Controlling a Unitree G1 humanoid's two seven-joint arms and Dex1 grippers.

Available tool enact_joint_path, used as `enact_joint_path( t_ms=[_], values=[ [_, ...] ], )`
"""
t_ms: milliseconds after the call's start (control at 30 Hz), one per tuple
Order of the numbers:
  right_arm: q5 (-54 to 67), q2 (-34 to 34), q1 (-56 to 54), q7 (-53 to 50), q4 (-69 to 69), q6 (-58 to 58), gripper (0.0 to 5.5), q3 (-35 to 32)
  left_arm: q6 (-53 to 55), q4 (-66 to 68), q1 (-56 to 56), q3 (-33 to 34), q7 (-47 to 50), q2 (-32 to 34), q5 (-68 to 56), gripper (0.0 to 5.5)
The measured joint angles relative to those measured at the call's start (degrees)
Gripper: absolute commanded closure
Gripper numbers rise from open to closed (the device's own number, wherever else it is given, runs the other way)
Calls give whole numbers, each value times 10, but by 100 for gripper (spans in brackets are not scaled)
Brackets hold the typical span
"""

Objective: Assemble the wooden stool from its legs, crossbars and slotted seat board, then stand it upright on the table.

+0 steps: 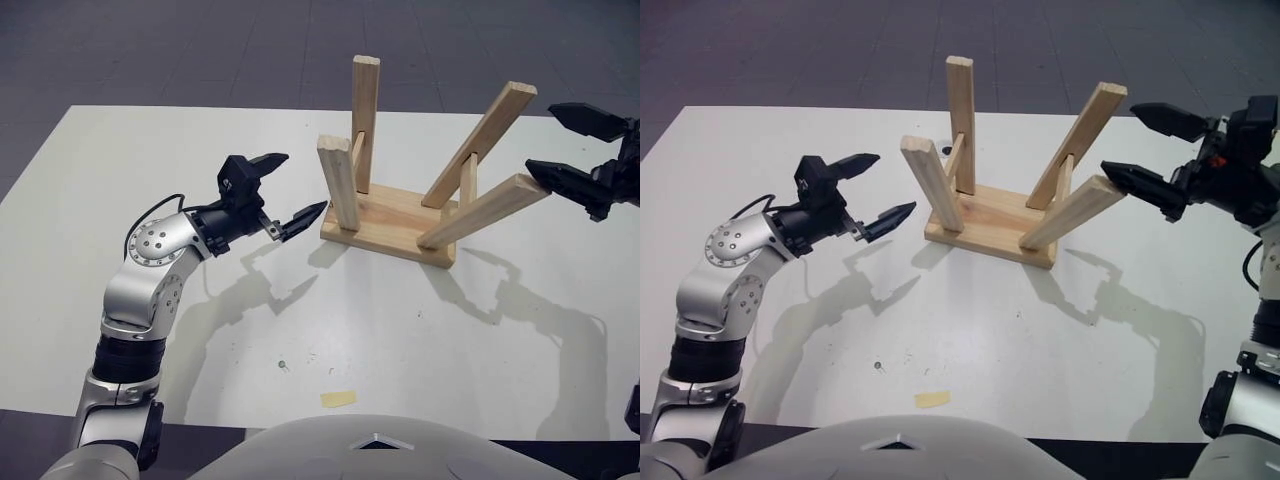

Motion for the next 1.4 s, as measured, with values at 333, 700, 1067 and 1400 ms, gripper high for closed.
enact_joint_path(
  t_ms=[333,700,1067,1400],
  values=[
    [79,-26,-3,10,-9,111,10,-82,-12,2,-23,9,13,-10,3,20],
    [85,-2,92,14,-105,148,119,-52,-14,11,-56,4,0,-18,6,10],
    [38,-2,104,34,-93,119,289,4,-31,48,-100,-35,-53,-22,18,130],
    [9,-2,89,50,-72,95,409,34,-51,79,-107,-37,-56,-41,22,289]
  ],
)
